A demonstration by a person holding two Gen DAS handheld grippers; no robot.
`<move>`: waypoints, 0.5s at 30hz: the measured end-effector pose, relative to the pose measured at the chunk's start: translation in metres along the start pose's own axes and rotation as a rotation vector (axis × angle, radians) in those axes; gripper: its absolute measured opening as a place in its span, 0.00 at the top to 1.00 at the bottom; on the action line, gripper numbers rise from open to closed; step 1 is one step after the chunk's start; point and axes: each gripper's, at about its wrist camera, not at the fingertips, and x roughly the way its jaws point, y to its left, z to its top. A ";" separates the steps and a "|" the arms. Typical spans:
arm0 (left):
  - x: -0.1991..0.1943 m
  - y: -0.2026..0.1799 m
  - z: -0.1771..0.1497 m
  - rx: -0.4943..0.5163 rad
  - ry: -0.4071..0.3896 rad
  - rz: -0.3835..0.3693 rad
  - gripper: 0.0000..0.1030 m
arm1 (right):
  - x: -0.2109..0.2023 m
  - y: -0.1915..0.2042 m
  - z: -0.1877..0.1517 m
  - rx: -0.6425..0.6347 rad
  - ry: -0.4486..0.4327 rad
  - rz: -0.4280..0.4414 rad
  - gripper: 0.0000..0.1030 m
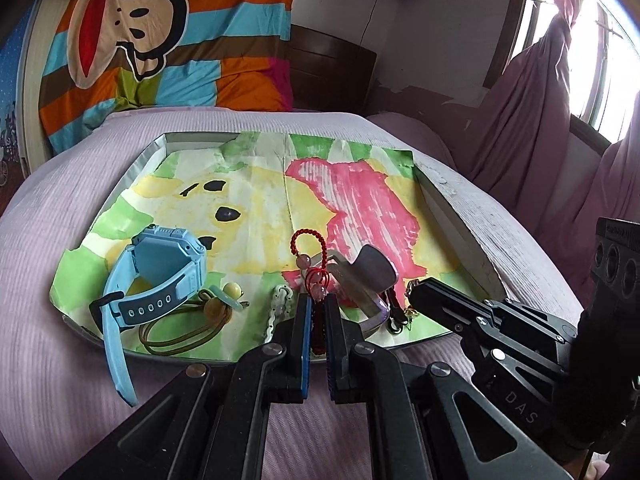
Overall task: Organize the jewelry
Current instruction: 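Carry the red string and silver ring into the grey tray and open both tools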
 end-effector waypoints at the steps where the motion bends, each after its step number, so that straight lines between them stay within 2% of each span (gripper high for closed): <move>1: 0.002 0.001 0.000 -0.004 0.006 0.004 0.94 | 0.003 -0.001 -0.001 0.003 0.010 0.000 0.97; 7: 0.008 0.009 -0.003 -0.037 0.028 0.006 0.94 | 0.016 -0.010 -0.005 0.044 0.053 0.007 0.97; 15: 0.005 0.008 -0.006 -0.045 0.020 0.015 0.93 | 0.017 -0.014 -0.007 0.068 0.051 0.014 0.97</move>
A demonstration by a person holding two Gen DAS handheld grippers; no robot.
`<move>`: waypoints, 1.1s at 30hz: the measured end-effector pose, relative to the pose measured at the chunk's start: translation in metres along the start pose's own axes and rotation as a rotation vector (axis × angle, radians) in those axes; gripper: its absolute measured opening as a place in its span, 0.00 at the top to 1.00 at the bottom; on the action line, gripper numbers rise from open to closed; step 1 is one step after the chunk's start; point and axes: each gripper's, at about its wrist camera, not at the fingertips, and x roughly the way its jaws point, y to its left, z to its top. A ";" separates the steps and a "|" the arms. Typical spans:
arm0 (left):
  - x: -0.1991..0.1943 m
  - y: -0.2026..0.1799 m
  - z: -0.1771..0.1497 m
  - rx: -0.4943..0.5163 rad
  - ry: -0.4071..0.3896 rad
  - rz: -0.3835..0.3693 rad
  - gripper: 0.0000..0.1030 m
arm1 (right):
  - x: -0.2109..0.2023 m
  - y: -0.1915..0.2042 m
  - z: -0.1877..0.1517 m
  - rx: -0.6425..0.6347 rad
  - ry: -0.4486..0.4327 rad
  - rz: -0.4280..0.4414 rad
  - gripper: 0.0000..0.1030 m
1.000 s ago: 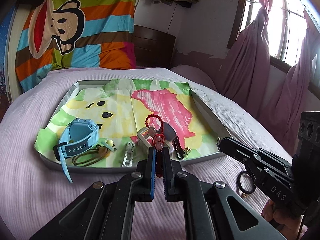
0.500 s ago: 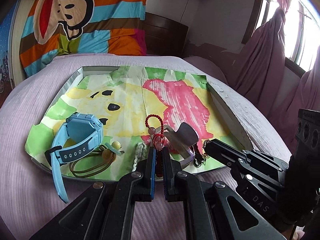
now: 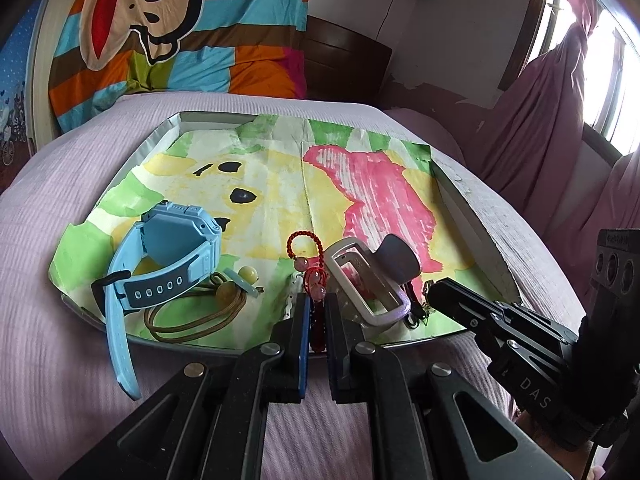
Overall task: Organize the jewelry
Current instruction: 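Carry the red string and silver ring into the grey tray and open both tools, then withdraw both open tools from the tray toward the black hair tie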
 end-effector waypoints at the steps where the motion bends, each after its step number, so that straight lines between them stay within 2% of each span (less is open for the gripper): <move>1: -0.001 0.000 -0.001 0.001 -0.005 -0.001 0.92 | 0.000 -0.001 0.000 0.007 -0.001 0.003 0.97; 5: -0.005 0.002 -0.002 -0.012 -0.024 -0.011 0.77 | -0.002 -0.005 -0.001 0.018 -0.007 0.003 0.97; 9: -0.012 0.003 -0.006 -0.018 -0.049 -0.015 0.71 | -0.005 -0.008 -0.003 0.030 -0.013 0.002 0.95; 11: -0.017 0.003 -0.008 -0.014 -0.070 -0.013 0.62 | -0.008 -0.009 -0.004 0.029 -0.023 -0.007 0.93; 12: -0.021 0.003 -0.010 -0.015 -0.083 -0.012 0.54 | -0.011 -0.009 -0.005 0.031 -0.029 -0.007 0.91; 13: -0.025 0.004 -0.012 -0.017 -0.096 -0.012 0.48 | -0.014 -0.009 -0.006 0.033 -0.040 -0.010 0.86; 16: -0.035 0.006 -0.020 -0.027 -0.117 -0.008 0.38 | -0.030 -0.009 -0.013 0.034 -0.090 -0.025 0.64; 19: -0.043 0.012 -0.029 -0.045 -0.138 0.001 0.26 | -0.045 -0.010 -0.019 0.044 -0.135 -0.030 0.63; 22: -0.051 0.018 -0.034 -0.060 -0.158 0.017 0.20 | -0.062 -0.010 -0.023 0.042 -0.180 -0.047 0.50; 26: -0.066 0.023 -0.042 -0.072 -0.206 0.037 0.04 | -0.079 -0.007 -0.028 0.029 -0.219 -0.059 0.39; 29: -0.078 0.021 -0.048 -0.055 -0.237 0.055 0.00 | -0.090 -0.003 -0.033 0.012 -0.240 -0.072 0.30; 33: -0.091 0.017 -0.060 -0.020 -0.280 0.078 0.00 | -0.105 0.002 -0.040 0.003 -0.271 -0.086 0.16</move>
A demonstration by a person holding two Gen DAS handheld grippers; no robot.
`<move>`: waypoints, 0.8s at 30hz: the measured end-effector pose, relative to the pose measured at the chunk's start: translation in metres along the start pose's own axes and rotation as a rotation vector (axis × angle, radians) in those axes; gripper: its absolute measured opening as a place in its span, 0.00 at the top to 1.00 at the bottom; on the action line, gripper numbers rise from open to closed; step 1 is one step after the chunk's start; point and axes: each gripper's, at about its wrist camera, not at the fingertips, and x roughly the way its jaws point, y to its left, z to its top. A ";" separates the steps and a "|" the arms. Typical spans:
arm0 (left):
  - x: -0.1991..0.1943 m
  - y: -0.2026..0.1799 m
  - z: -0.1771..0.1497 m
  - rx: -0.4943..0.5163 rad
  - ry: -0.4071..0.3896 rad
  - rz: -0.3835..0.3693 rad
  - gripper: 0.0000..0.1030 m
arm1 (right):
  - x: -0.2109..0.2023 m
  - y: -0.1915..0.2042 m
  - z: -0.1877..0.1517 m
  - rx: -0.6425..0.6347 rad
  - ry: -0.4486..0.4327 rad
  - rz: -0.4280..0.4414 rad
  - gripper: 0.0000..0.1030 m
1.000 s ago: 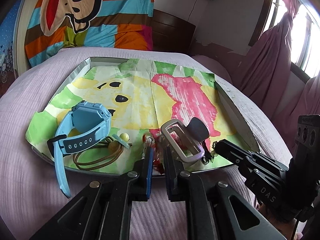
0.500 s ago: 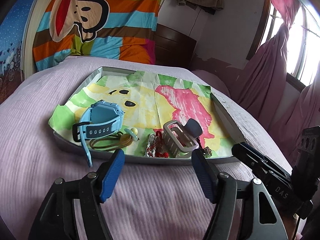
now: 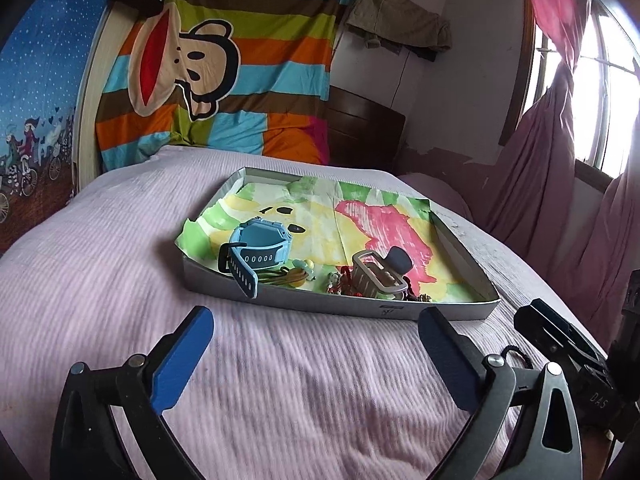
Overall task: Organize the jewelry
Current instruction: 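Withdraw both open tools from the tray toward the black hair tie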
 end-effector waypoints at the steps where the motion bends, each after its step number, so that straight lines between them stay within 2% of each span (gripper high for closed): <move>1: -0.003 -0.001 -0.002 0.014 -0.010 0.007 0.00 | -0.004 0.001 -0.001 -0.002 -0.008 -0.001 0.11; 7: -0.022 -0.006 -0.012 0.059 -0.059 0.018 0.00 | -0.028 0.001 -0.008 -0.016 -0.033 -0.019 0.03; 17: -0.034 -0.020 -0.015 0.130 -0.086 0.011 0.00 | -0.051 -0.006 -0.015 0.000 -0.037 -0.046 0.02; 24: -0.035 -0.030 -0.015 0.175 -0.077 -0.012 0.00 | -0.055 -0.009 -0.019 -0.008 0.011 -0.051 0.02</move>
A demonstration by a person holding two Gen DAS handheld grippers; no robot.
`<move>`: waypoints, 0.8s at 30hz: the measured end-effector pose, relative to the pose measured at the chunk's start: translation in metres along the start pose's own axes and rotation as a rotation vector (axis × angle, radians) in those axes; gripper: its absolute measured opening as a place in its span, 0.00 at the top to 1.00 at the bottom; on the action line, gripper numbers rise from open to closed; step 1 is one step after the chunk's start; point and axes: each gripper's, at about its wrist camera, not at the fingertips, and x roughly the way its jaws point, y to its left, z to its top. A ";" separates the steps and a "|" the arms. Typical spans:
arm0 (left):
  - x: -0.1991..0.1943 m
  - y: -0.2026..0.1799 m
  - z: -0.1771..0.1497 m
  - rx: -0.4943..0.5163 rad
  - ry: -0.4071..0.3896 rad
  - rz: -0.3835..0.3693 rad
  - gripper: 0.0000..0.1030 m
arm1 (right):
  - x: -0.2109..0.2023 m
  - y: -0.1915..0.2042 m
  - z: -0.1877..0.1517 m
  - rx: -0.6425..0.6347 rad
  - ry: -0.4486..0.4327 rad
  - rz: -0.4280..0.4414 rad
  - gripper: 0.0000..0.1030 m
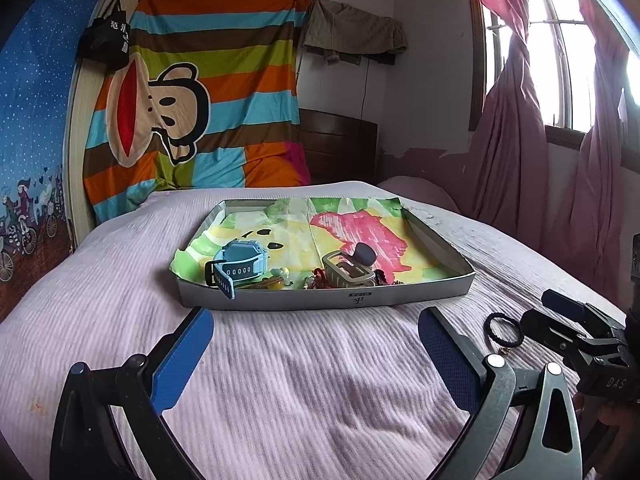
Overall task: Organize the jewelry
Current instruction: 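Withdraw both open tools from the tray toward the black hair tie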
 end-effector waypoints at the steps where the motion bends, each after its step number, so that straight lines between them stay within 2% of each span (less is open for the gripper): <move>1: 0.001 -0.002 0.001 0.004 0.003 -0.003 0.00 | -0.001 -0.001 0.000 -0.003 0.002 0.000 0.02; 11: 0.011 -0.015 0.007 0.021 0.051 -0.065 0.00 | -0.006 -0.012 0.004 0.015 0.034 -0.056 0.02; 19: 0.032 -0.027 0.007 0.025 0.158 -0.133 0.00 | 0.001 -0.029 0.005 0.067 0.090 -0.104 0.02; 21: 0.038 -0.030 0.008 0.026 0.184 -0.156 0.00 | 0.004 -0.031 0.005 0.071 0.103 -0.106 0.03; 24: 0.046 -0.035 0.007 0.024 0.218 -0.193 0.00 | 0.010 -0.033 0.005 0.078 0.128 -0.111 0.14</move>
